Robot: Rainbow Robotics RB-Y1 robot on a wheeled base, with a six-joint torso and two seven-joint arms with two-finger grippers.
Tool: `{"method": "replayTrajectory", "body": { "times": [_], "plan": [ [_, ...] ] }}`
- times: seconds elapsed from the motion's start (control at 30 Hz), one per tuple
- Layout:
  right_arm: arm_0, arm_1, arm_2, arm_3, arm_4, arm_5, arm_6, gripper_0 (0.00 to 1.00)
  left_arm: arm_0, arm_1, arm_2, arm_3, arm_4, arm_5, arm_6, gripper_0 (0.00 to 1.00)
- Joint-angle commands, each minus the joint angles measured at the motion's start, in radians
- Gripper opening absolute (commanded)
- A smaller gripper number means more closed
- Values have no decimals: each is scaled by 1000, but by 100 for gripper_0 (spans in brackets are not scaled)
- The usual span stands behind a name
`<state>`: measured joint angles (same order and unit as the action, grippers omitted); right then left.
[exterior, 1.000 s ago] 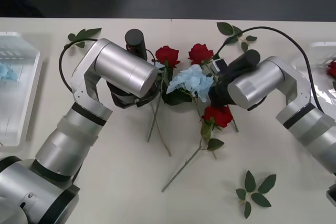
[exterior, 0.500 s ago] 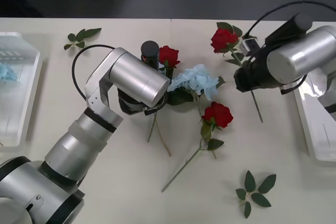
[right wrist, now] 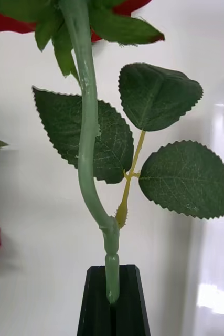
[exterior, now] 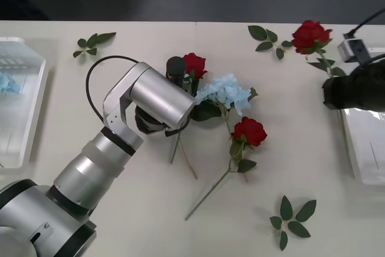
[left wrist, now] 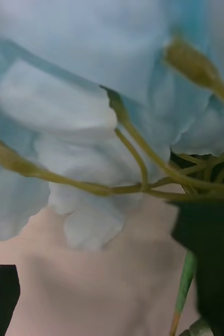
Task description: Put the red flowers into the right box and the blue flowers into the left box
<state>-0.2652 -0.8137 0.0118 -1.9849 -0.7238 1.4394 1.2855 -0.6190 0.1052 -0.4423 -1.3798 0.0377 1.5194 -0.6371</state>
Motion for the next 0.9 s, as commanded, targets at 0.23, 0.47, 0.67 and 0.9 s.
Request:
{"method": "replayTrajectory", "body": {
  "times": [0.23, 0.47, 0.67, 0.9],
  "plan": [
    [38, -206, -122, 67, -82, -17, -25, 0, -13, -4, -56, 10, -7, -16, -12, 100],
    [38, -243, -150, 201, -65, -54, -17, 0, 2, -4, -61, 10, -4, -28, -30, 24],
    [50, -242, -150, 256, -17, -51, -21, 0, 8, -4, -59, 10, -4, -38, -46, 0],
    [119, -236, -147, 267, 72, -57, -29, 0, 8, 1, -61, -8, -2, -35, -47, 0]
  ]
}}
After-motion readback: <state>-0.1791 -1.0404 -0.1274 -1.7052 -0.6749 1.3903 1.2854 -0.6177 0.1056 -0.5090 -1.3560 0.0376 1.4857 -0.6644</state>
